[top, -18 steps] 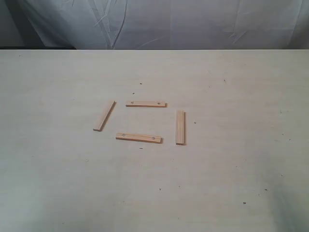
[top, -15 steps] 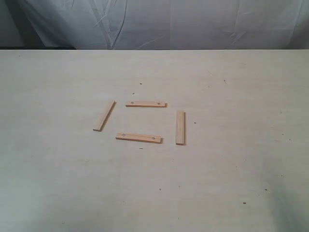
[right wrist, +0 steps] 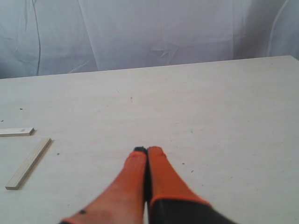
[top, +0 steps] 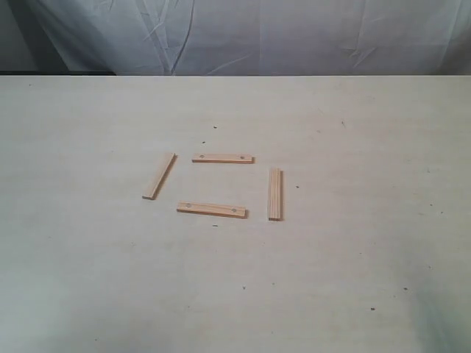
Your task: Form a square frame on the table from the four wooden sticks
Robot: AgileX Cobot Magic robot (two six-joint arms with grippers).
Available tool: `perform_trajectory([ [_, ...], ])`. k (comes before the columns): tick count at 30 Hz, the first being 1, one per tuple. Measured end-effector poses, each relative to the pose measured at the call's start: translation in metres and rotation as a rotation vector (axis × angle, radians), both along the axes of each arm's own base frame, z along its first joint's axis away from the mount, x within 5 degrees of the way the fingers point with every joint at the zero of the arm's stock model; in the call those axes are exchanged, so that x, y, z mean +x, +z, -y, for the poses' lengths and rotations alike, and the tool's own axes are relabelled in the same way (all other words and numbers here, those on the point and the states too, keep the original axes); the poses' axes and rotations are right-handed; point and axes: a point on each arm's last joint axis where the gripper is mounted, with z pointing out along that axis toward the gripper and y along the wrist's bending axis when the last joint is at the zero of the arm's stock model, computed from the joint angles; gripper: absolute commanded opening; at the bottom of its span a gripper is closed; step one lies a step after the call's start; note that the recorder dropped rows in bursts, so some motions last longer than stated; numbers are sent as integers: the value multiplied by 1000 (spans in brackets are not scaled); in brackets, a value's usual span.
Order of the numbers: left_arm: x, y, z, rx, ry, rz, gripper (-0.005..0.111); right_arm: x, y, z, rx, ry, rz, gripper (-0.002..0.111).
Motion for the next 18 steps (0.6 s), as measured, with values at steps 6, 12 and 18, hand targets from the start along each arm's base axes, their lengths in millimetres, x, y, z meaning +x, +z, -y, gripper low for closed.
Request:
perform_trajectory([
  [6,0,0,0,0,0,0,0,0,0,0,0,0,0,0],
  [12,0,0,0,0,0,0,0,2,17,0,43,-3,189,0],
  [18,0,0,0,0,0,0,0,1,37,1,74,-11,407,0],
])
